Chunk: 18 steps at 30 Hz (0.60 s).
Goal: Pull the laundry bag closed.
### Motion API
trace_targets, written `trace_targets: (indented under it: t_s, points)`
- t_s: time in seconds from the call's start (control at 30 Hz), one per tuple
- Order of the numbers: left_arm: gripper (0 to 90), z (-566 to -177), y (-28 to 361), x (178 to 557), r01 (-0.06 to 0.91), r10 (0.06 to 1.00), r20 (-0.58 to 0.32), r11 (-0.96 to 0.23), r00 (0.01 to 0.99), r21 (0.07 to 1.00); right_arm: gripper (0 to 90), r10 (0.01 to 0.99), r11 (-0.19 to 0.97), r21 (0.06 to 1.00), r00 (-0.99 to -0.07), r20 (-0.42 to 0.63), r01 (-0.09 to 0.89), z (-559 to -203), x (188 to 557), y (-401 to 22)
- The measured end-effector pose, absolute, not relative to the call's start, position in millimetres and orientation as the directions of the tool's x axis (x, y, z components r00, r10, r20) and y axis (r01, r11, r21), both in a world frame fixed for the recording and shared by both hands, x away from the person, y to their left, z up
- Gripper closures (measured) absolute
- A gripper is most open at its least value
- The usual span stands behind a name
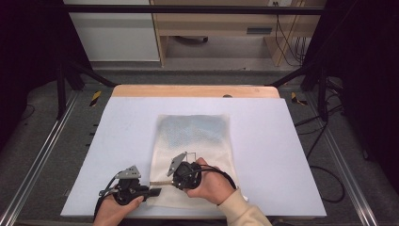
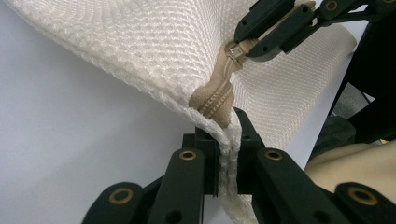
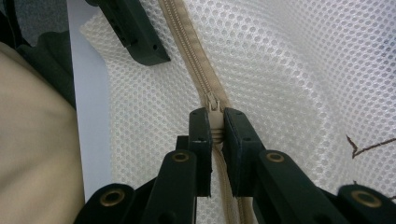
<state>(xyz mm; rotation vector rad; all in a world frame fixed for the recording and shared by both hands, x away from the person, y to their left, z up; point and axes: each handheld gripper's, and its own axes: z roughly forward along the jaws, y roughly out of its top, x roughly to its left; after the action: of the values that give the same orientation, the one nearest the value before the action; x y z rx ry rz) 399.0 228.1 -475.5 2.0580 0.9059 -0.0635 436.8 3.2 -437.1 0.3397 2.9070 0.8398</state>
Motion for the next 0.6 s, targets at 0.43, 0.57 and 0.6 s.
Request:
trace_targets:
  t_s: [0.43,0.57,0.6]
  points:
    - [83.6,-476.5,223.4,397.4,0.61,0.575,-0.343,-0.371,0.743,0.7,82.3,0.24,0.813,0.552,-0.971,-0.024,0.187,-437.6,434.7,-5.3]
    - [83.5,-476.6,222.5,396.9,0.609,0.576,-0.34,-0.37,0.743,0.702,82.3,0.25,0.809,0.553,-0.968,-0.02,0.197,-437.3,433.8,-6.0]
    - [83.4,-476.6,221.8,396.7,0.607,0.576,-0.338,-0.371,0.744,0.703,82.2,0.251,0.806,0.557,-0.968,-0.017,0.2,-437.4,433.9,-6.9]
